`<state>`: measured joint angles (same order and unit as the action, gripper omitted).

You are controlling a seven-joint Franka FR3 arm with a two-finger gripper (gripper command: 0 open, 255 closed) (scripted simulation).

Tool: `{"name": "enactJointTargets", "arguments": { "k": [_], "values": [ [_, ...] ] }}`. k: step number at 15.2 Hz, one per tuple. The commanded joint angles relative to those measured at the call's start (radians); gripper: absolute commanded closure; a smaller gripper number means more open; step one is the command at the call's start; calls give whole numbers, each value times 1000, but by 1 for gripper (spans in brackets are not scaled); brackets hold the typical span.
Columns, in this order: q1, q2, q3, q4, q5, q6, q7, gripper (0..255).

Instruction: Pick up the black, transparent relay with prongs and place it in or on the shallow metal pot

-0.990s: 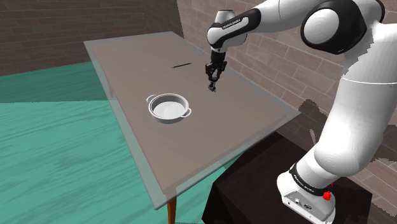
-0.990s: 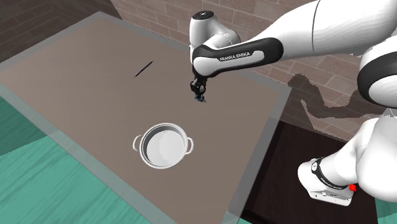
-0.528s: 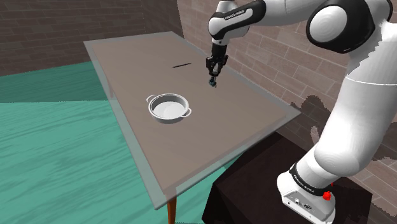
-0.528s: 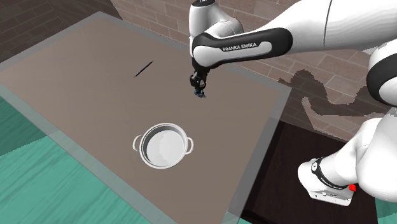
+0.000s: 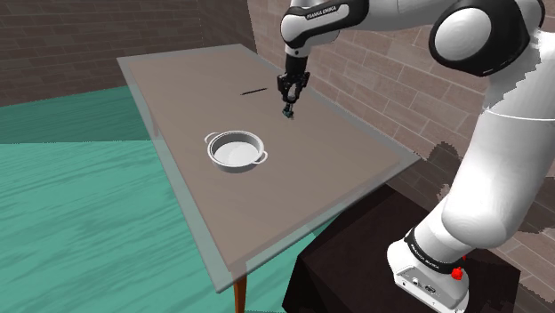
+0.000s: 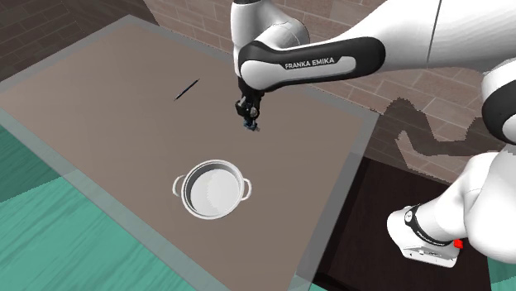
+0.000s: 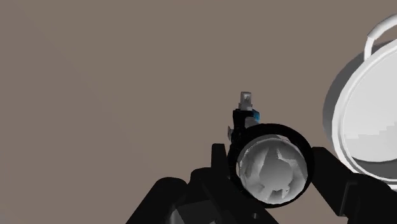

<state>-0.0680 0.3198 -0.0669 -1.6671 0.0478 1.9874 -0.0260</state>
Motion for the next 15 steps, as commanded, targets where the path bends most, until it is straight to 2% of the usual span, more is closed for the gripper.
{"name": "enactJointTargets", "arguments": {
  "k": [1, 8, 15],
  "values": [
    [31, 0, 15, 8, -5, -7, 48, 255],
    [127, 53, 60, 120, -22, -61, 195, 255],
    [224, 159, 97, 313, -40, -146, 333, 255]
  ]
}}
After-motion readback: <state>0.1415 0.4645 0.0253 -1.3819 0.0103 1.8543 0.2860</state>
